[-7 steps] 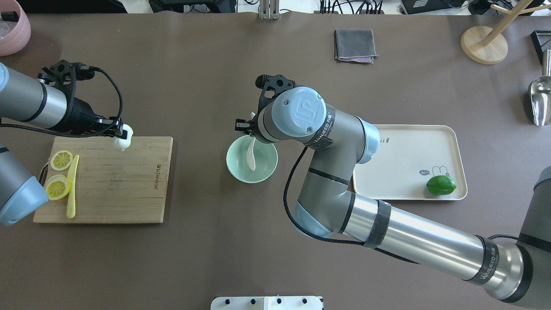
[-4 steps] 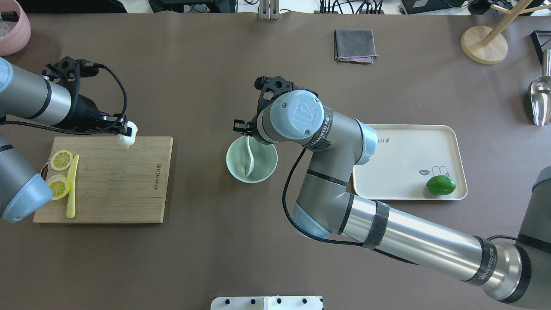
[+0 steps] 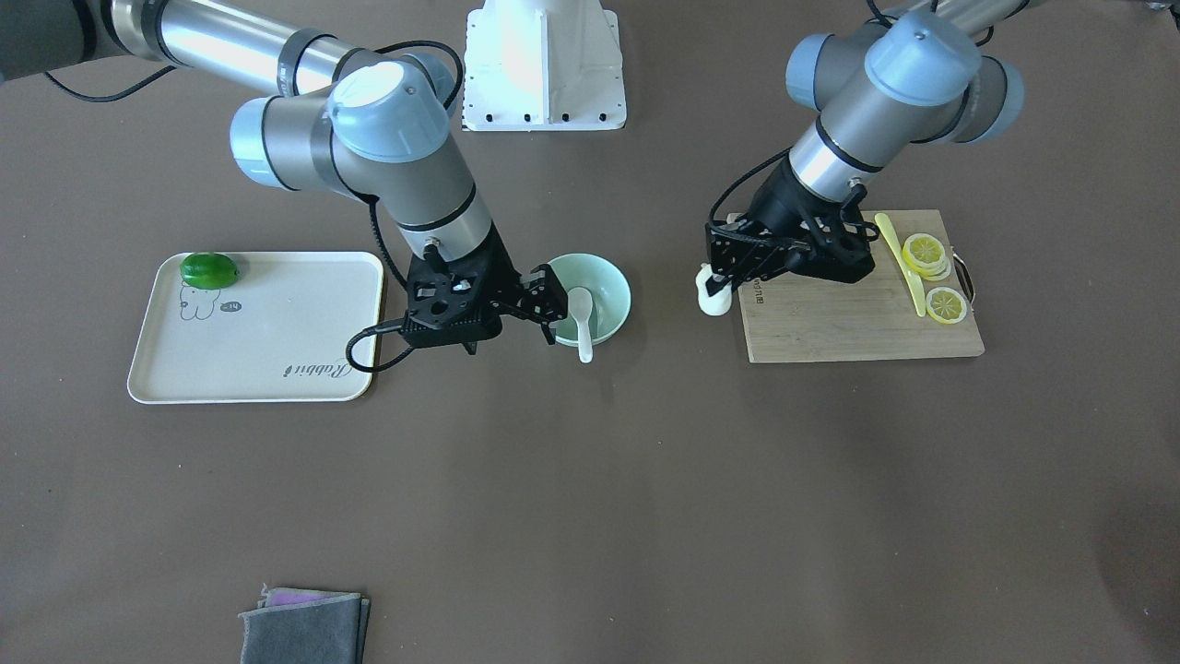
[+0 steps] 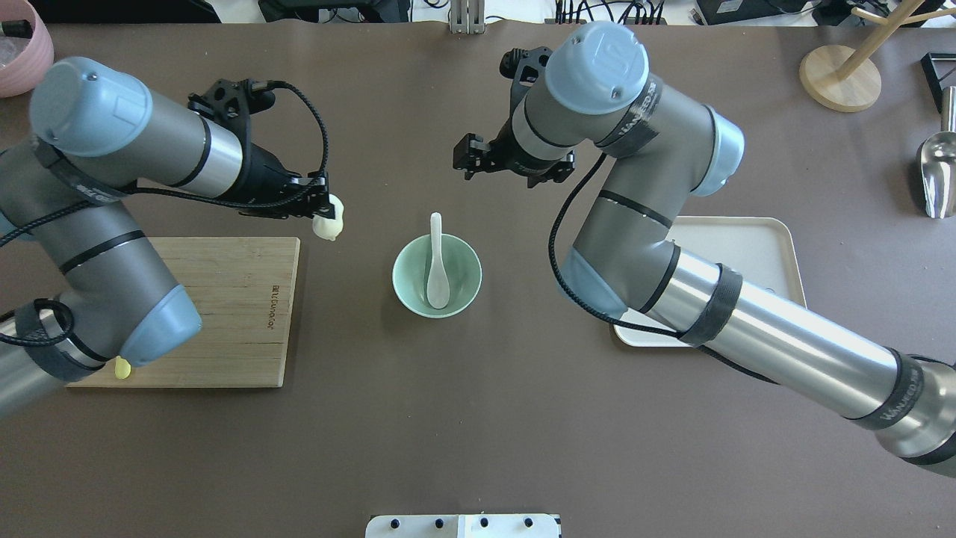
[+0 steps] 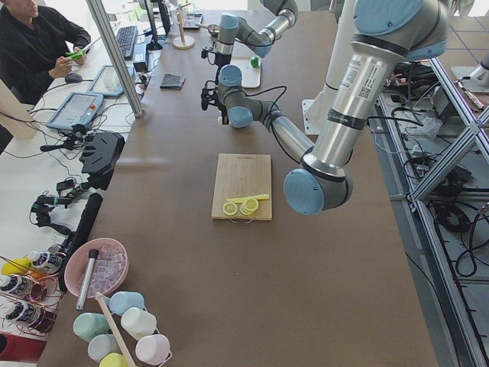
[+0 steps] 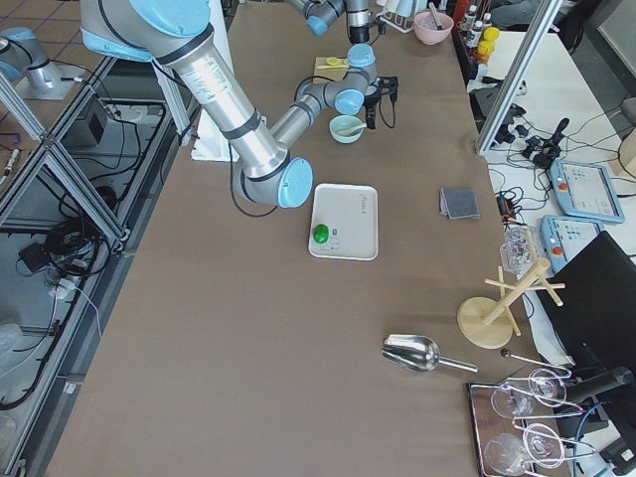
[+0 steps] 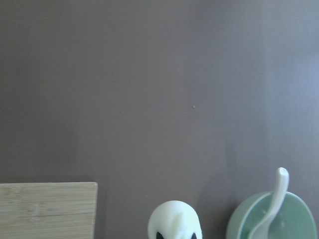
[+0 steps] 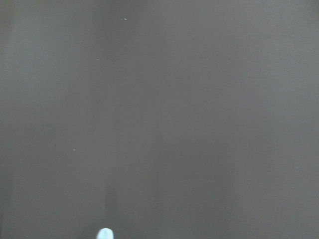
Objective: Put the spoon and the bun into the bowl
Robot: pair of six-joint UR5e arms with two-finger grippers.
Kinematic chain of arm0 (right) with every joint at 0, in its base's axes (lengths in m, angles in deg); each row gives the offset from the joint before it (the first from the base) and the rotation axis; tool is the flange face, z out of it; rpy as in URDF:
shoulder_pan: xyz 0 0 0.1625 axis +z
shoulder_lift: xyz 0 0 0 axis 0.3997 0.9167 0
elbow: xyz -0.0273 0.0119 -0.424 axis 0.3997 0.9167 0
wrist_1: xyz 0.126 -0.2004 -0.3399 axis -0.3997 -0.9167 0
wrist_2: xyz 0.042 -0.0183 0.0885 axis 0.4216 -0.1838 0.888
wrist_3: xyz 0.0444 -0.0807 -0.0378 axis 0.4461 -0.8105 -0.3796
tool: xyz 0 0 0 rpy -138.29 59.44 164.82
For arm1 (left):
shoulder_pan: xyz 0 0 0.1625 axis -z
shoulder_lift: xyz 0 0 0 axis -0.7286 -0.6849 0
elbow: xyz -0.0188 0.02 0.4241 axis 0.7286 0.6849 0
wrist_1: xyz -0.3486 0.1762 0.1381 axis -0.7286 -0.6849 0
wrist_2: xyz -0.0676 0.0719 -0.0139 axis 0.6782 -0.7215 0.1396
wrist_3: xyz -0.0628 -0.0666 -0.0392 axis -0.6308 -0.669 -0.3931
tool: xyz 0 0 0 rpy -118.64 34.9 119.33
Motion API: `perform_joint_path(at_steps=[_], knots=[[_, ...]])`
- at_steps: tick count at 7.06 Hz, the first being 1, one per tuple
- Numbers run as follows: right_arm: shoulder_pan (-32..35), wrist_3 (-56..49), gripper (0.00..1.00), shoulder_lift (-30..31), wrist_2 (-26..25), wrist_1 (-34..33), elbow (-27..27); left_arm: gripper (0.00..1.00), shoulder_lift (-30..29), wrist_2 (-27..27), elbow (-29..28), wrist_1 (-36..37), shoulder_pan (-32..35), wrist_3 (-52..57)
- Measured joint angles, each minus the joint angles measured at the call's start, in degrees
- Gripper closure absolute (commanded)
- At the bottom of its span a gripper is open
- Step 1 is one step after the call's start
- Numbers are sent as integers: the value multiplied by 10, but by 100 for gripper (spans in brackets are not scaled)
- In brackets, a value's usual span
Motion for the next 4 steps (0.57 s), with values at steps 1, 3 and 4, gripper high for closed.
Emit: perform_joint_path(at_steps=[1,3,4], knots=[[31,-62,0,37,29,-41,-35,100,-29,-35,-15,-1,-32,-23],[77,-136,0,106,73,-66,-76,100,-80,-90,-67,-4,-77,-47],[90,-147,0,126,85,-68,-85,3,-93,-115,-87,-6,-101,-59]])
